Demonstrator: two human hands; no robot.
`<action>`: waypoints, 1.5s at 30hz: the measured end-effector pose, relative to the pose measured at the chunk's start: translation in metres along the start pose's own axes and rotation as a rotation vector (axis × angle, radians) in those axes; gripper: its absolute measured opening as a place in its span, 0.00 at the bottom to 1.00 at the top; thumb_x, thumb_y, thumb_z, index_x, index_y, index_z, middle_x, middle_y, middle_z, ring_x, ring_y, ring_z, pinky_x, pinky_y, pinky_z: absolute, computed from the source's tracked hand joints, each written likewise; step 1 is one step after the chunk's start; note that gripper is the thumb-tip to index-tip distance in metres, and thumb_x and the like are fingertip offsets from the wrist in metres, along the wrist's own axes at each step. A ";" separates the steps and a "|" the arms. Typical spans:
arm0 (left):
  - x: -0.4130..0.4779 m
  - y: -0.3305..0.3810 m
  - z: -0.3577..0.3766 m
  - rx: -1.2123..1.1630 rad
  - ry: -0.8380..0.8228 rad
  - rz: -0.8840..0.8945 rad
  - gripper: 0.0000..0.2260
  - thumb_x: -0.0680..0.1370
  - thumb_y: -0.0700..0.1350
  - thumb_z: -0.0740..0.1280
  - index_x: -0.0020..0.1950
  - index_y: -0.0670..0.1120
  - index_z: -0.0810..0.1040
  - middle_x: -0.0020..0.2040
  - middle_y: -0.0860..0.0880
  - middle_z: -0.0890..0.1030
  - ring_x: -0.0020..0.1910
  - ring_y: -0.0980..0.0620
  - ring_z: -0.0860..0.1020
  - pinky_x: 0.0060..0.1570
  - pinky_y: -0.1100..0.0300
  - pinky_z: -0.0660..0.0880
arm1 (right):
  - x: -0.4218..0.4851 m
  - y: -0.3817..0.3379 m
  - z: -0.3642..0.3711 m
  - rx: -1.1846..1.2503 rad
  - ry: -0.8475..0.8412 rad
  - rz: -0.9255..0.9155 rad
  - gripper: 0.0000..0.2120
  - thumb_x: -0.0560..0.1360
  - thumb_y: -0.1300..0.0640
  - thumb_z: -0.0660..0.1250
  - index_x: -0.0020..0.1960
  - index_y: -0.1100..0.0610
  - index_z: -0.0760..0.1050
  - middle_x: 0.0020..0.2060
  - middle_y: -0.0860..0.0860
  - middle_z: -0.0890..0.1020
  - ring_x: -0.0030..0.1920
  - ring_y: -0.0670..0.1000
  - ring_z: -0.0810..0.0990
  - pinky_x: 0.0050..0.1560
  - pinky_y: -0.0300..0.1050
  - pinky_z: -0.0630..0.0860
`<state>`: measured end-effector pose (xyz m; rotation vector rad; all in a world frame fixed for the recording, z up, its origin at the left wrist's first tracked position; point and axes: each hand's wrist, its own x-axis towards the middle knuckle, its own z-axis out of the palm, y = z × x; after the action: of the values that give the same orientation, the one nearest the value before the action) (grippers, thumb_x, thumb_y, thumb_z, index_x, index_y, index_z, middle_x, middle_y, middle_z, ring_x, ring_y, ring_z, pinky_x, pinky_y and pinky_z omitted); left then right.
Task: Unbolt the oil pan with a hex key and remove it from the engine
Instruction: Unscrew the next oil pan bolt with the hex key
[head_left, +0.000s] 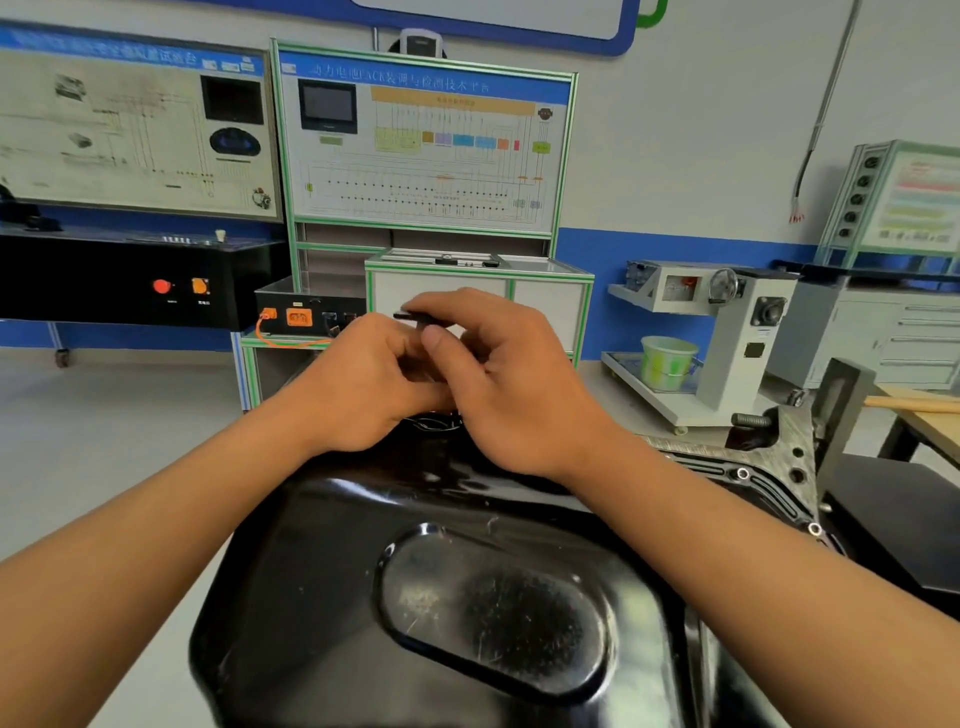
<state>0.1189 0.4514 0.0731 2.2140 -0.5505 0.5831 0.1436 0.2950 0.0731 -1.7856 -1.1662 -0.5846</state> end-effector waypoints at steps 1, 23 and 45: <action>0.000 0.001 0.000 0.005 -0.013 0.005 0.15 0.72 0.34 0.73 0.34 0.54 0.81 0.31 0.56 0.82 0.33 0.59 0.80 0.38 0.68 0.73 | 0.000 0.001 -0.002 0.080 -0.051 0.045 0.11 0.81 0.66 0.62 0.59 0.60 0.80 0.49 0.48 0.84 0.45 0.39 0.80 0.48 0.35 0.75; -0.001 -0.006 0.003 -0.197 -0.058 0.009 0.04 0.74 0.38 0.72 0.40 0.44 0.83 0.33 0.46 0.84 0.35 0.56 0.81 0.44 0.67 0.78 | 0.006 0.002 -0.009 0.582 -0.072 0.347 0.11 0.84 0.57 0.60 0.47 0.60 0.77 0.38 0.51 0.85 0.27 0.47 0.77 0.29 0.36 0.75; 0.001 -0.002 0.001 0.027 -0.041 0.040 0.17 0.74 0.32 0.71 0.36 0.53 0.75 0.31 0.65 0.80 0.34 0.67 0.78 0.36 0.76 0.71 | 0.015 -0.007 0.009 0.106 -0.108 0.120 0.18 0.84 0.52 0.61 0.39 0.53 0.82 0.34 0.46 0.82 0.41 0.46 0.82 0.51 0.50 0.79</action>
<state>0.1212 0.4516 0.0714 2.2489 -0.6126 0.5694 0.1433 0.3108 0.0834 -1.7997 -1.1320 -0.3535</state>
